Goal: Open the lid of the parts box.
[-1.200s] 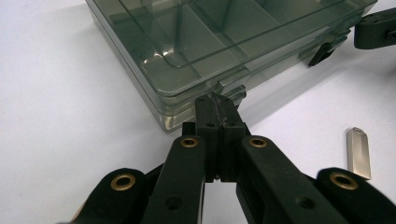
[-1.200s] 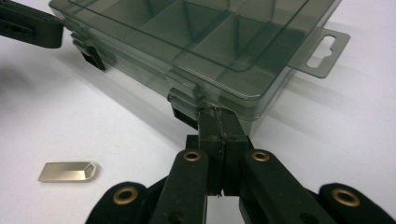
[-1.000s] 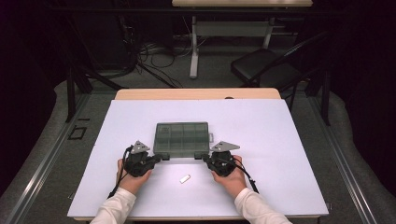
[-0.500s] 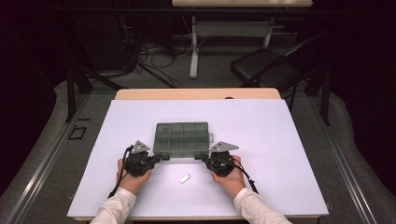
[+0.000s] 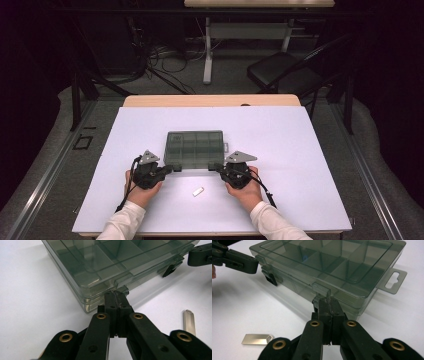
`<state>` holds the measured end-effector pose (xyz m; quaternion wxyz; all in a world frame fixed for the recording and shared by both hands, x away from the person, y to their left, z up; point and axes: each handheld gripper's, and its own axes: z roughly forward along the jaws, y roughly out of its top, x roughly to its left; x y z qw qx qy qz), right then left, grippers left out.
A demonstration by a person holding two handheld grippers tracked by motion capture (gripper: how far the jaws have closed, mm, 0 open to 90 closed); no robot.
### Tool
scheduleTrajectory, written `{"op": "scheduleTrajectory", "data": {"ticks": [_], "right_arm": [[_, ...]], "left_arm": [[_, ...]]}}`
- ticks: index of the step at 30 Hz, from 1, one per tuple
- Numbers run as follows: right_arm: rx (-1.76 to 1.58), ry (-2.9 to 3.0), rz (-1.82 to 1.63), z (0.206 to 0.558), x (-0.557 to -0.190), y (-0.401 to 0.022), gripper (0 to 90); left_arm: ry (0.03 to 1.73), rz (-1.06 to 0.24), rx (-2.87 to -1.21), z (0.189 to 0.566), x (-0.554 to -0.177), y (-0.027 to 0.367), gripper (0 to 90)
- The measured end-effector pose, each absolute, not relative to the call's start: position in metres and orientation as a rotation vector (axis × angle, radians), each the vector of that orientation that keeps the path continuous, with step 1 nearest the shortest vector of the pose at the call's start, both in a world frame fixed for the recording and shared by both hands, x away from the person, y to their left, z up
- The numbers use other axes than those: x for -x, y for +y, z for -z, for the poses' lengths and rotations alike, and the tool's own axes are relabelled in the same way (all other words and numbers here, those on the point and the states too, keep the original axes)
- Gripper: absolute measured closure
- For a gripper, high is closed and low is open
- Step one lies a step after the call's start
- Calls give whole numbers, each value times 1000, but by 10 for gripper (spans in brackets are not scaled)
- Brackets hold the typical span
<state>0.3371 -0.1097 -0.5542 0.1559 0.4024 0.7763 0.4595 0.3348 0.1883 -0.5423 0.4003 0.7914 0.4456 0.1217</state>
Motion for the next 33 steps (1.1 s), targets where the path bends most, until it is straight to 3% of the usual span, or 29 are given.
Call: {"op": "scheduleTrajectory", "data": {"ticks": [18, 33], "right_arm": [[-1144, 2187, -1366, 546, -337, -111, 898], [-1164, 2163, -1368, 538, -338, -120, 824]], "left_arm": [[1155, -380, -1912, 536, -333, 189, 900], [1181, -408, -1852, 526, -336, 189, 900]]}}
